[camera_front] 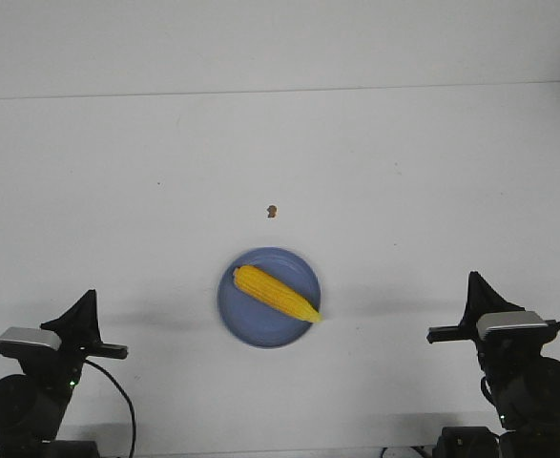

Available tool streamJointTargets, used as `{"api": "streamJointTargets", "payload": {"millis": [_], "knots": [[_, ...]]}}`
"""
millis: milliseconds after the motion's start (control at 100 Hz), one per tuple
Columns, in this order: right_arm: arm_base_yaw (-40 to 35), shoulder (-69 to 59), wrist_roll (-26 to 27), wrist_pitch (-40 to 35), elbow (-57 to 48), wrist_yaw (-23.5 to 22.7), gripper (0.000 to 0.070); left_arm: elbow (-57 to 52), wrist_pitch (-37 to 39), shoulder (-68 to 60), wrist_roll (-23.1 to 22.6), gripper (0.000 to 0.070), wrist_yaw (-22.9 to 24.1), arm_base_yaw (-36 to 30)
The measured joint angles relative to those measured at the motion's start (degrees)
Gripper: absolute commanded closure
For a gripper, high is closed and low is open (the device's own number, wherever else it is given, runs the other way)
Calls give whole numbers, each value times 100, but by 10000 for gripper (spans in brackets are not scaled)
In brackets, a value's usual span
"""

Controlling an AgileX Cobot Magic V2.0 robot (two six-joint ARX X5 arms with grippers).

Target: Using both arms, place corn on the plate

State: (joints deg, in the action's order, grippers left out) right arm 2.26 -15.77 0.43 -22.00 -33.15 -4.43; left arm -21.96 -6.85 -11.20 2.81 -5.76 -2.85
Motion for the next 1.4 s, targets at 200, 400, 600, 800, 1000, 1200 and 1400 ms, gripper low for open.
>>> {"api": "streamJointTargets", "payload": {"millis": [200, 400, 600, 800, 1000, 1200, 1400], "knots": [[0, -2, -2, 2, 0, 2, 685, 634, 299, 737, -33, 694, 0, 0], [0, 0, -2, 2, 0, 0, 685, 981, 310, 1088, -33, 694, 7, -2], [0, 0, -2, 2, 0, 0, 685, 1080, 308, 1088, -61, 694, 4, -2], [0, 0, 0, 0, 0, 0, 685, 1346, 721, 1091, -188, 694, 13, -2], [0, 0, -2, 0, 0, 0, 685, 1731, 1093, 1088, -205, 694, 35, -2], [0, 0, -2, 2, 0, 0, 685, 1895, 1276, 1091, -212, 694, 400, -2], [0, 0, 0, 0, 0, 0, 685, 1921, 1412, 1091, -319, 694, 433, -2]]}}
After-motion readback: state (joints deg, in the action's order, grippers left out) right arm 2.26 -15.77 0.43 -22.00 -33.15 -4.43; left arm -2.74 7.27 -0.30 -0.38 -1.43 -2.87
